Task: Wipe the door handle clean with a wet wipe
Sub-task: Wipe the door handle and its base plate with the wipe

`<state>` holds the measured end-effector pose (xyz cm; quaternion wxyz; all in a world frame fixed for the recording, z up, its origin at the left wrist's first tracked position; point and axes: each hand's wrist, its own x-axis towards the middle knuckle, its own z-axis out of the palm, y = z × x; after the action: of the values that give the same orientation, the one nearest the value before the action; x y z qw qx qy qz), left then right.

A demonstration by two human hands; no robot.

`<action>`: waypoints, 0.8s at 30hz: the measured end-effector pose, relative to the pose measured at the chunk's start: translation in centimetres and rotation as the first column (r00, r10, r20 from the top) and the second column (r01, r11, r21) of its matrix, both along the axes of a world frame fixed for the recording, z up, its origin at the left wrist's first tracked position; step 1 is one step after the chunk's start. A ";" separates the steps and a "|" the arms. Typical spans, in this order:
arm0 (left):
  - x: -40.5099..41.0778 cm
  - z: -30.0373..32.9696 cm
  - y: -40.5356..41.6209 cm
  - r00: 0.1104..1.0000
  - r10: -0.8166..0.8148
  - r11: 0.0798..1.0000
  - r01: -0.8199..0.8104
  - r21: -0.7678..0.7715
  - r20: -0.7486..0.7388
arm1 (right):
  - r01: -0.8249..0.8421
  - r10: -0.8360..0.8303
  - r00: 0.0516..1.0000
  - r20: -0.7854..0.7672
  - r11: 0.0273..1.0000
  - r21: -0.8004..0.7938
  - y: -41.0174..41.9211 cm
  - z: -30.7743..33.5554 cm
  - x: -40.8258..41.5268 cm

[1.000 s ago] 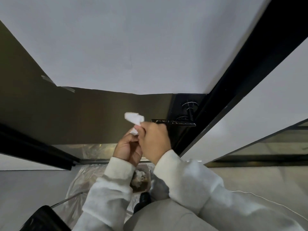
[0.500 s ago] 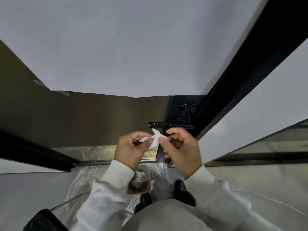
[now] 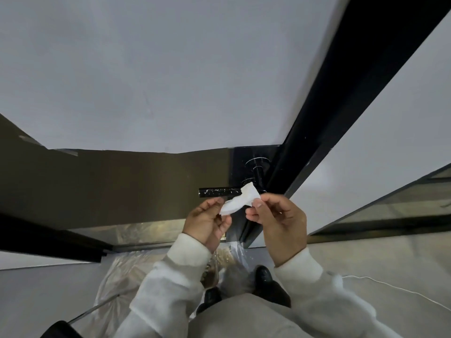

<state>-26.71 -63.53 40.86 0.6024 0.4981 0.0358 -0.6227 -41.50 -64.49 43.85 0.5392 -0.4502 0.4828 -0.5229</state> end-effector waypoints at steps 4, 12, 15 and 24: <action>-3.0 1.1 -1.6 0.950 0.104 0.992 -0.120 -0.039 -0.294 | 0.086 -0.157 0.938 -0.310 0.969 -0.231 -1.1 1.6 0.0; -5.9 0.3 -2.3 0.936 0.122 0.981 -0.165 -0.105 -0.331 | -0.195 -0.338 0.611 -0.716 0.812 -0.550 -4.0 1.1 -1.6; -5.9 -0.7 -2.8 0.968 0.092 0.992 -0.108 -0.058 -0.233 | -0.360 -0.177 0.633 -0.754 0.795 -0.489 -4.0 1.5 -1.0; 0.6 -0.9 -0.6 0.981 0.192 0.981 -0.192 -0.028 0.010 | -0.695 -0.197 0.113 -0.974 0.685 -0.219 -5.4 3.0 -0.4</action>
<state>-26.15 -64.14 39.98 0.6665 0.4883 0.0717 -0.5588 -41.86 -69.88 46.86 -0.0116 -0.9102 0.3950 -0.1238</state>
